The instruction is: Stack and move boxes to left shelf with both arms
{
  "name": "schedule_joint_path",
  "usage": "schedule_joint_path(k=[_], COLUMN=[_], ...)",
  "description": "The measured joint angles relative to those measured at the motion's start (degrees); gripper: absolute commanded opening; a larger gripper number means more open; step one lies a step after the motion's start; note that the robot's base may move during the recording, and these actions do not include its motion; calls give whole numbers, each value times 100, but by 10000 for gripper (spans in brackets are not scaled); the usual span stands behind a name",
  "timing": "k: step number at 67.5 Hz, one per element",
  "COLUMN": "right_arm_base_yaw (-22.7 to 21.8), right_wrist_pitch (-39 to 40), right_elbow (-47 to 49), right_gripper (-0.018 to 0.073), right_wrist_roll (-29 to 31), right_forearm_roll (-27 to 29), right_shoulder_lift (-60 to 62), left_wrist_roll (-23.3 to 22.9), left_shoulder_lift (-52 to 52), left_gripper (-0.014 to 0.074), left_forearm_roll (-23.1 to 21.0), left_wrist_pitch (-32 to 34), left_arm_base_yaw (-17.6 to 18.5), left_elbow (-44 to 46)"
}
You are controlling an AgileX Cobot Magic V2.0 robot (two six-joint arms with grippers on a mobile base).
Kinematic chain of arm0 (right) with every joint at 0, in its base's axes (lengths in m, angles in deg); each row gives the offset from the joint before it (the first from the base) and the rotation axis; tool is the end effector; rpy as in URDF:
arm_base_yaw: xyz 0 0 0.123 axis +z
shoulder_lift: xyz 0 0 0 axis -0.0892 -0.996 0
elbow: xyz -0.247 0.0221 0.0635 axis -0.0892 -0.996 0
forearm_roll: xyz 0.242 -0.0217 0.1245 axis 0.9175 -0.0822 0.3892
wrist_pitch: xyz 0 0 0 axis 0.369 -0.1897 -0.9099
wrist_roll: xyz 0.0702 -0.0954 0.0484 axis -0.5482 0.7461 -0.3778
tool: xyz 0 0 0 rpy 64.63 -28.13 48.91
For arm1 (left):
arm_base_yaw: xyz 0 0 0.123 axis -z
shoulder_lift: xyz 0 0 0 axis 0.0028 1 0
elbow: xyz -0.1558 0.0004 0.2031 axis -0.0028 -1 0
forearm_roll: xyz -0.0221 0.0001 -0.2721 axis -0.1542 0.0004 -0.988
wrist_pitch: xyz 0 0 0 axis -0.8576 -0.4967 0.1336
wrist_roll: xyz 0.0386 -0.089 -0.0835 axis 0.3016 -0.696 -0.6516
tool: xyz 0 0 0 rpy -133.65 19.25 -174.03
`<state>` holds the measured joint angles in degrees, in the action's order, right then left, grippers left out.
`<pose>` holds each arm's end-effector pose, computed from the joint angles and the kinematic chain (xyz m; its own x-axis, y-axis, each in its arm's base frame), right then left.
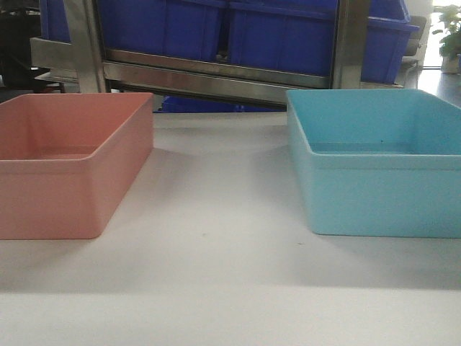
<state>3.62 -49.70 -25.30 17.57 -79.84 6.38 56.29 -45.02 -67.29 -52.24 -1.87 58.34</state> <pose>0.1446 -0.0036 0.1951 -0.0170 0.0625 -0.9979 0.0255 0.9977 0.0621 0.1434 0.0046 0.2101 0.0997 -0.0848 -0.9914 -0.0237 0.9959 -0.0875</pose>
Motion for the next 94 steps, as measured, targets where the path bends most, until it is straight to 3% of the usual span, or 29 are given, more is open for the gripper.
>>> schedule_joint_path(k=[30, 44, 53, 54, 55, 69, 76, 89, 94], right_arm_base_yaw=[0, 0, 0, 0, 0, 0, 0, 0, 0], right_wrist_pitch=[0, 0, 0, 0, 0, 0, 0, 0, 0], right_elbow=[0, 0, 0, 0, 0, 0, 0, 0, 0], right_gripper=[53, 53, 53, 53, 53, 53, 53, 53, 53], right_wrist_roll=[0, 0, 0, 0, 0, 0, 0, 0, 0], right_forearm_roll=[0, 0, 0, 0, 0, 0, 0, 0, 0], right_shoulder_lift=[0, 0, 0, 0, 0, 0, 0, 0, 0], left_wrist_roll=[0, 0, 0, -220, 0, 0, 0, 0, 0], left_shoulder_lift=[0, 0, 407, 487, 571, 2366, 3319, 4920, 5438], left_gripper=[-3, -3, 1, 1, 1, 26, 123, 434, 506], left_forearm_roll=[0, 0, 0, 0, 0, 12, 12, 12, 1], left_wrist_pitch=[33, 659, -44, -110, -239, -1762, -2462, -3654, -4151], left_arm_base_yaw=[0, 0, 0, 0, 0, 0, 0, 0, -12], left_elbow=[0, 291, 1643, 1793, 1943, 4068, 4834, 5840, 6248])
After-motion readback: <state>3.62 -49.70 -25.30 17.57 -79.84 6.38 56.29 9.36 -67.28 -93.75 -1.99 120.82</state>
